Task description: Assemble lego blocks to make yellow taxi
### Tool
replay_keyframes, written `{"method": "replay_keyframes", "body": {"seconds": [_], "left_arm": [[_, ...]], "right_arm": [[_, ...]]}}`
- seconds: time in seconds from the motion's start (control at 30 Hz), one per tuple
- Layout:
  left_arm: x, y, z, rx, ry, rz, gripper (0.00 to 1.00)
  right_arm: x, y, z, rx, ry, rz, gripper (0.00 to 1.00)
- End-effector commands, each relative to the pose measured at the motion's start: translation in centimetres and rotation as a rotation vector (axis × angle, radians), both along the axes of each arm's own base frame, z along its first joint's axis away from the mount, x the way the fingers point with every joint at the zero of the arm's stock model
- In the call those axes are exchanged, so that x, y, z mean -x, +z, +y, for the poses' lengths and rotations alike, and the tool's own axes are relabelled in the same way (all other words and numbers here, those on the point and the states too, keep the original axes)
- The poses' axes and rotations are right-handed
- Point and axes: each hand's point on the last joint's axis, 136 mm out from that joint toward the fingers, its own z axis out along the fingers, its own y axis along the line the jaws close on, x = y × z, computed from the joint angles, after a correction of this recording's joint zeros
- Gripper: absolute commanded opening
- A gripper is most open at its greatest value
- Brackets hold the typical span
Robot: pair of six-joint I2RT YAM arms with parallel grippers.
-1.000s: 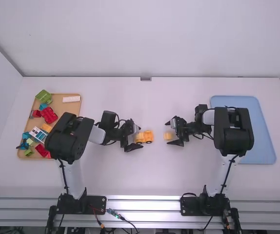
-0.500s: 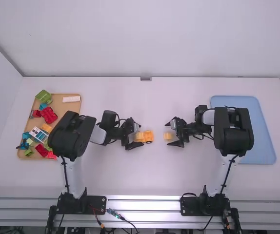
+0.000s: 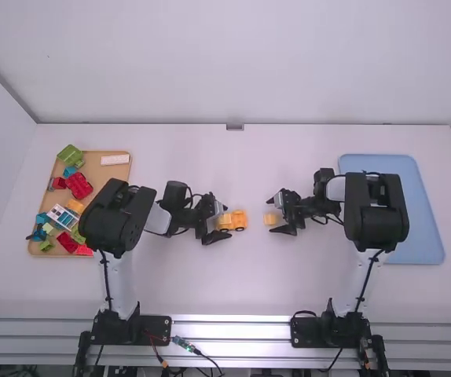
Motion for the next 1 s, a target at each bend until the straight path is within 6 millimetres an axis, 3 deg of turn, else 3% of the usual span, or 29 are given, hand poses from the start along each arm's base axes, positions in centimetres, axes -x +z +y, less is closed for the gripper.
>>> {"method": "replay_keyframes", "body": {"seconds": [0.0,0.07,0.13,0.53,0.83,0.97], "left_arm": [[0.49,0.06,-0.46,0.018,-0.027,0.009,0.93],[0.59,0.02,-0.46,0.016,-0.032,0.002,0.82],[0.70,-0.06,-0.43,0.013,-0.037,-0.003,0.79],[0.78,-0.05,-0.45,0.015,-0.039,0.002,0.73],[0.78,-0.05,-0.44,0.016,-0.039,0.001,0.77],[0.72,-0.01,-0.47,0.016,-0.039,0.000,0.75]], "right_arm": [[0.41,-0.75,0.06,0.006,-0.033,0.080,0.92],[0.48,-0.74,0.06,0.006,-0.026,0.073,0.92],[0.53,-0.74,0.06,0.006,-0.027,0.077,0.91],[0.64,-1.03,-0.05,0.025,-0.026,0.083,0.79],[0.77,-1.24,-0.19,0.042,-0.041,0.116,0.73],[0.78,-1.23,-0.18,0.041,-0.041,0.117,0.64]]}}
